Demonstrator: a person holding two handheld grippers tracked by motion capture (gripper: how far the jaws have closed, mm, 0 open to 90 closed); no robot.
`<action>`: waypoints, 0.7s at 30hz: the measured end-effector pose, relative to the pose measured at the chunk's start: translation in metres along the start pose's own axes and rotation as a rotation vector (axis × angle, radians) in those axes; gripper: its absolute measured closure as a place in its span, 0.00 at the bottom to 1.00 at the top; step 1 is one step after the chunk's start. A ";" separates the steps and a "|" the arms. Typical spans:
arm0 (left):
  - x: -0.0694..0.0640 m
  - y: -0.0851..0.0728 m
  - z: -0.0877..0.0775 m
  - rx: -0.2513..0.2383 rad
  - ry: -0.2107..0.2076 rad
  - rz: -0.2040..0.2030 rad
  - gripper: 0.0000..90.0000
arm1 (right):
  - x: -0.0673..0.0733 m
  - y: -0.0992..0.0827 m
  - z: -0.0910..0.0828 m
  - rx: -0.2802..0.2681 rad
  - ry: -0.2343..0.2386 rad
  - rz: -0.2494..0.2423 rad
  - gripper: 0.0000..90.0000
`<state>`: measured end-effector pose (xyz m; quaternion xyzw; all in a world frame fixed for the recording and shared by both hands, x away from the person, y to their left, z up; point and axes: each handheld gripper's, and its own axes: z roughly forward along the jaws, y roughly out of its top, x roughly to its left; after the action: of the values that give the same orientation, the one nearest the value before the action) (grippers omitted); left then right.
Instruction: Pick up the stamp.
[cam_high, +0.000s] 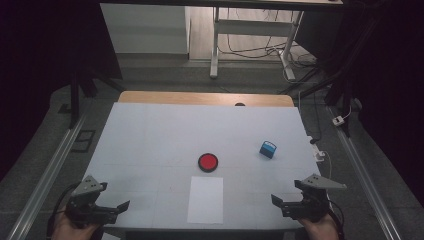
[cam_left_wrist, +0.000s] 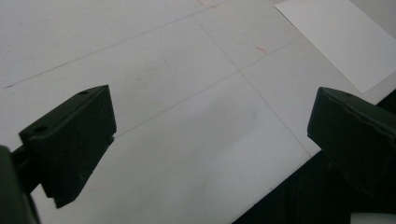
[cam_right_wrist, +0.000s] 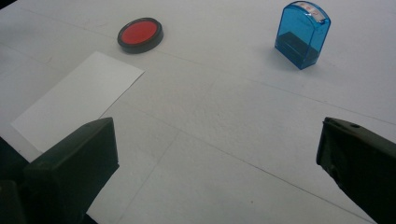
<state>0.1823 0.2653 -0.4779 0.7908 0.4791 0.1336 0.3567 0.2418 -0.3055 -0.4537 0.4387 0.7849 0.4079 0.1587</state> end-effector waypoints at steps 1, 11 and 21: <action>0.000 0.000 0.000 0.003 -0.005 0.002 0.02 | 0.000 0.000 0.001 0.002 0.001 -0.003 0.00; 0.000 0.000 0.001 0.010 -0.026 0.011 0.03 | 0.003 0.001 0.003 0.019 0.001 -0.029 0.00; 0.000 0.000 0.001 0.013 -0.044 0.022 0.03 | 0.005 0.002 0.004 0.035 -0.009 -0.042 0.00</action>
<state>0.1828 0.2646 -0.4791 0.8011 0.4633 0.1171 0.3605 0.2425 -0.2989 -0.4546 0.4268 0.8001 0.3888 0.1629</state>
